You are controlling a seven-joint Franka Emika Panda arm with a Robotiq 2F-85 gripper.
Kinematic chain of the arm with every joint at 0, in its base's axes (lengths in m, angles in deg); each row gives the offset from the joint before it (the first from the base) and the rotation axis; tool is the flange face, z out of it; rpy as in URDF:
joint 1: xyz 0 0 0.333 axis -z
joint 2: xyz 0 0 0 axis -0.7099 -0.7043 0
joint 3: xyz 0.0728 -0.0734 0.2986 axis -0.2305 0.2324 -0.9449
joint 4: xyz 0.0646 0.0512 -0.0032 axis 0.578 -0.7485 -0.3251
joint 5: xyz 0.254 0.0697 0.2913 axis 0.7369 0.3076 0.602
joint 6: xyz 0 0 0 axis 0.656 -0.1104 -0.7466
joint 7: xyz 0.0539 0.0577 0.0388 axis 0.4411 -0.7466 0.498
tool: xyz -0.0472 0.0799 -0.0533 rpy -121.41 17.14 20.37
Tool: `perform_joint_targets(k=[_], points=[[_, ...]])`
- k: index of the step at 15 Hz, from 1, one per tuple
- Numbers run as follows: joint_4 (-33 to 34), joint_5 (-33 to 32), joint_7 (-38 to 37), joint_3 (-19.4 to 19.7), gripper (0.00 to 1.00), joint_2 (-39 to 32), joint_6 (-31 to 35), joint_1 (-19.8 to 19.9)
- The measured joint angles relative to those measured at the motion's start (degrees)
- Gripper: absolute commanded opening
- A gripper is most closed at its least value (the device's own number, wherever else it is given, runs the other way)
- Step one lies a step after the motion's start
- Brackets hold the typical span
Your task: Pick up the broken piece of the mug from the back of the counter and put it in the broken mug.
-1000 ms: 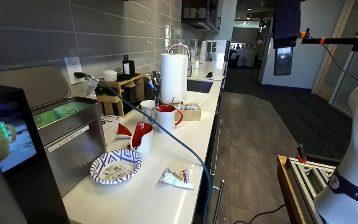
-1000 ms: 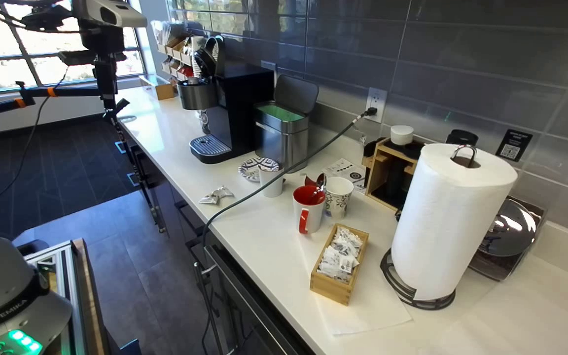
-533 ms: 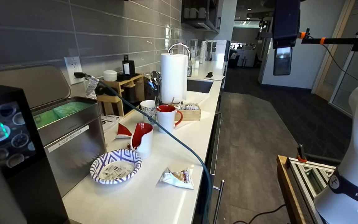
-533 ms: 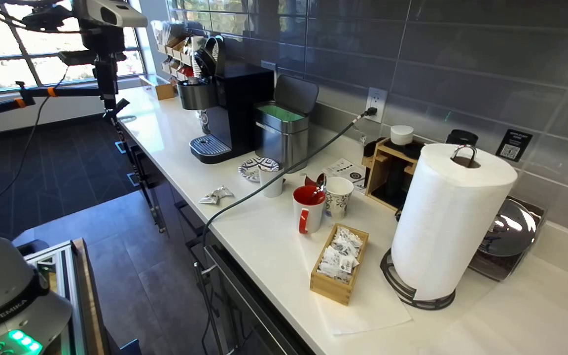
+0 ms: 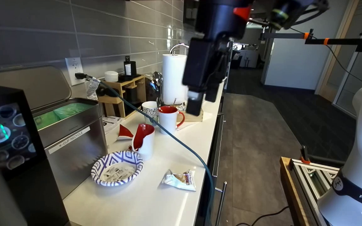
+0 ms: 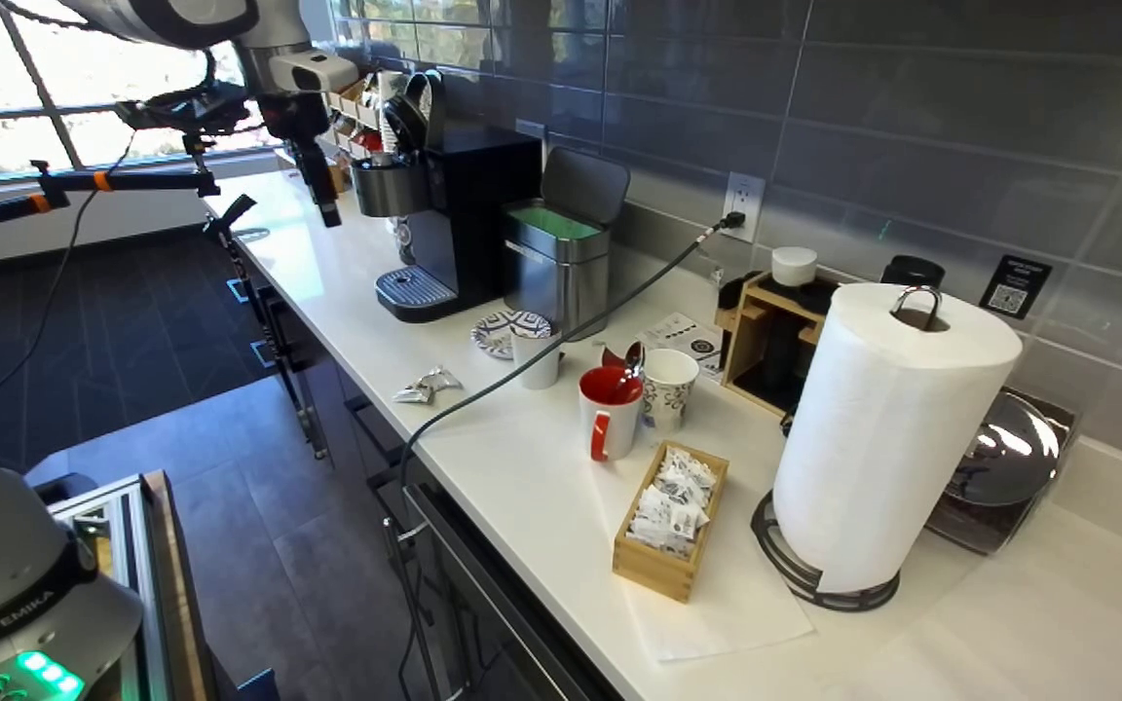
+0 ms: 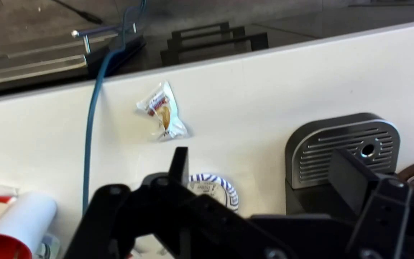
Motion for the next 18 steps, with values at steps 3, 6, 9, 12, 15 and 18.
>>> perform_joint_targets(k=[3,6,9,12,15,18], points=[[3.9,-10.0,-2.4,-1.8,1.0,-8.3,7.4,0.2],[10.5,-18.5,-3.5,-0.6,1.0,-15.3,7.5,0.7],[16.1,-18.9,-3.6,0.9,1.0,-19.7,3.6,0.6],[17.2,-18.9,-3.6,1.0,1.0,-20.6,3.3,0.3],[17.2,-18.9,-4.0,1.4,1.0,-20.6,3.3,-0.1],[16.7,-19.3,-5.2,3.9,1.0,-20.9,4.2,-0.5]])
